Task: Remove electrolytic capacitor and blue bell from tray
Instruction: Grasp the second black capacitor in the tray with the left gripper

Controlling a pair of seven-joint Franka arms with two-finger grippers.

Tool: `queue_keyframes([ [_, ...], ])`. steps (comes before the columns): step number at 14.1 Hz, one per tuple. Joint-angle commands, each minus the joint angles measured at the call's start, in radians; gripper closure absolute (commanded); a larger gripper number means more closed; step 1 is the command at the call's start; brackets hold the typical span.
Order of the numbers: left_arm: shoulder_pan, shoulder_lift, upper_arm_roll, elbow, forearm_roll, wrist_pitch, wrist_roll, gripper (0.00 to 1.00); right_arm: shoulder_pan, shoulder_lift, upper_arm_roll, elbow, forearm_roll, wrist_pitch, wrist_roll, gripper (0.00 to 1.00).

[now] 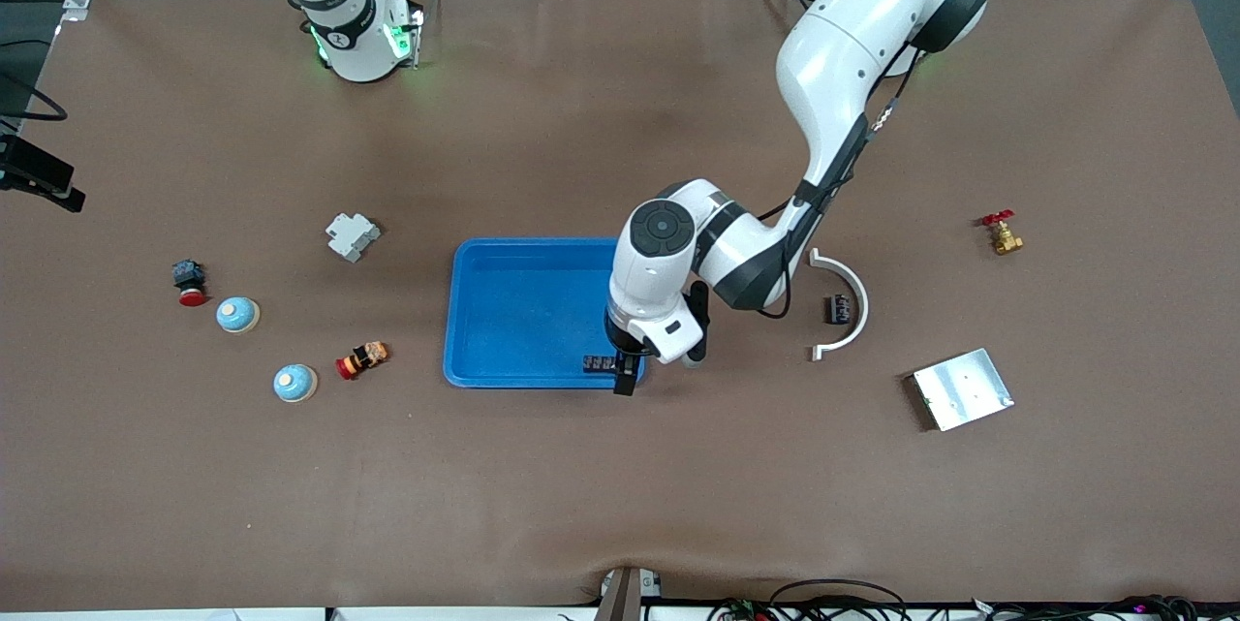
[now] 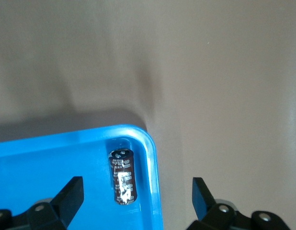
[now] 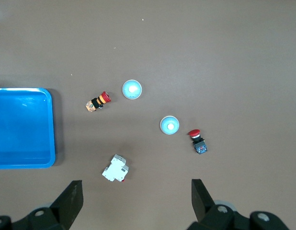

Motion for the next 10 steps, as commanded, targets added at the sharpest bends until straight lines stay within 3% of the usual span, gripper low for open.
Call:
queue_keyframes([
  [1,-0.063,0.057,0.085,0.065,-0.01,0.058,-0.072,0.0,-0.012,0.011,0.012,0.026,-0.018,-0.016,0.011,0.0],
  [10,-0.13,0.145,0.14,0.055,-0.005,0.139,-0.114,0.0,-0.012,0.015,0.014,0.026,-0.016,-0.018,0.009,0.0],
])
